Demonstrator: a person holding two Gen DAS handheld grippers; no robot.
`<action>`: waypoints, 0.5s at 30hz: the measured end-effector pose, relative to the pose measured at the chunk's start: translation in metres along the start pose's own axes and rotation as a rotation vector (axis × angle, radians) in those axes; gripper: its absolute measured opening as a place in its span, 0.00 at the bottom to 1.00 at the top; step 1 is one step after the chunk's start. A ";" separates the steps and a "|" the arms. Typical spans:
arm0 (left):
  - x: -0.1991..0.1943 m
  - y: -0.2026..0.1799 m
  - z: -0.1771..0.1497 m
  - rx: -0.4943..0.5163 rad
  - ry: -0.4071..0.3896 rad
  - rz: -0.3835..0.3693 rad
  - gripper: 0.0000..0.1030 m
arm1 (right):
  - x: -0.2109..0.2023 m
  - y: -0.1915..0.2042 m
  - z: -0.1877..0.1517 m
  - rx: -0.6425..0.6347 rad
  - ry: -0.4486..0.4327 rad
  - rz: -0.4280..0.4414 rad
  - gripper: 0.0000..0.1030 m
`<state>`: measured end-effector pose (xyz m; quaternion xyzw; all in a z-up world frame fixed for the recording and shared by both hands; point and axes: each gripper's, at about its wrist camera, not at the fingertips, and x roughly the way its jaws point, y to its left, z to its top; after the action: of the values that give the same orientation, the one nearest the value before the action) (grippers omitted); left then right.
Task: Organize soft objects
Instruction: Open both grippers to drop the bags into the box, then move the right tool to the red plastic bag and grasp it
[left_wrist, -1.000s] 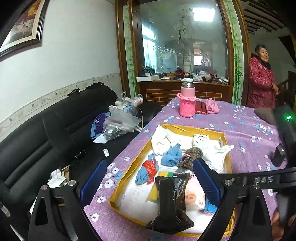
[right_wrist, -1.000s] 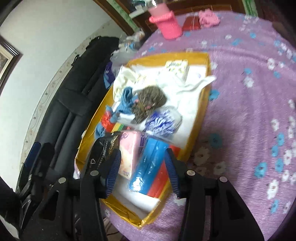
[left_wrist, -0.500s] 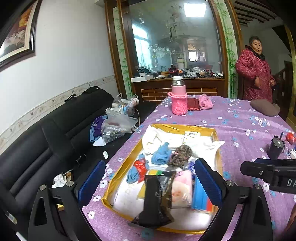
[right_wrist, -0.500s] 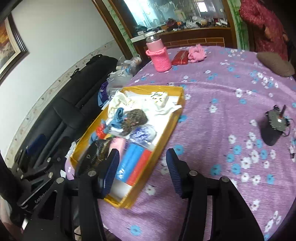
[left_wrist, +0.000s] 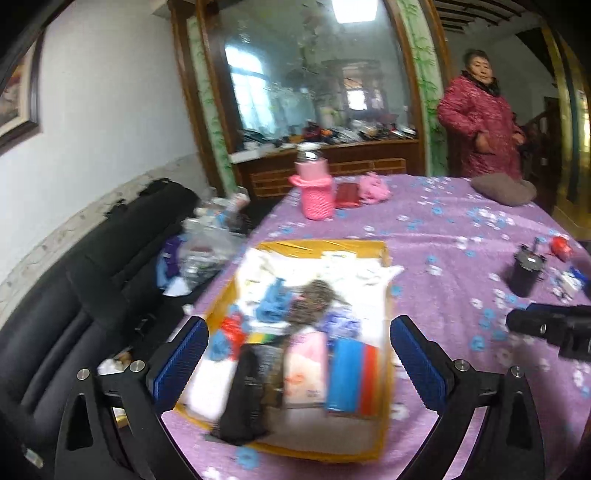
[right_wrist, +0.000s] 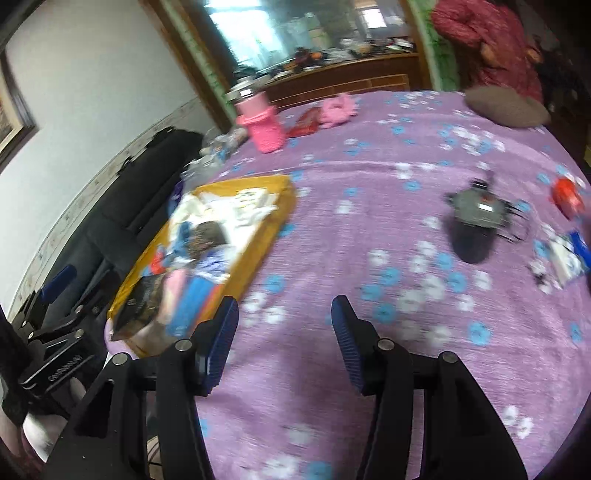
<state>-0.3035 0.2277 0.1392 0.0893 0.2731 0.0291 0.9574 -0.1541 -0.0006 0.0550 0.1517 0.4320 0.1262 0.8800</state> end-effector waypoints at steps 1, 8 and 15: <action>0.000 -0.002 0.000 0.000 0.007 -0.017 0.98 | -0.005 -0.010 0.000 0.015 -0.007 -0.016 0.50; 0.018 -0.031 0.007 0.013 0.105 -0.239 0.98 | -0.058 -0.103 0.011 0.167 -0.092 -0.171 0.49; 0.034 -0.043 0.016 0.037 0.120 -0.346 0.98 | -0.094 -0.180 0.053 0.323 -0.157 -0.291 0.49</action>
<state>-0.2652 0.1860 0.1270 0.0565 0.3414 -0.1359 0.9283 -0.1508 -0.2076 0.0860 0.2363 0.3940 -0.0850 0.8841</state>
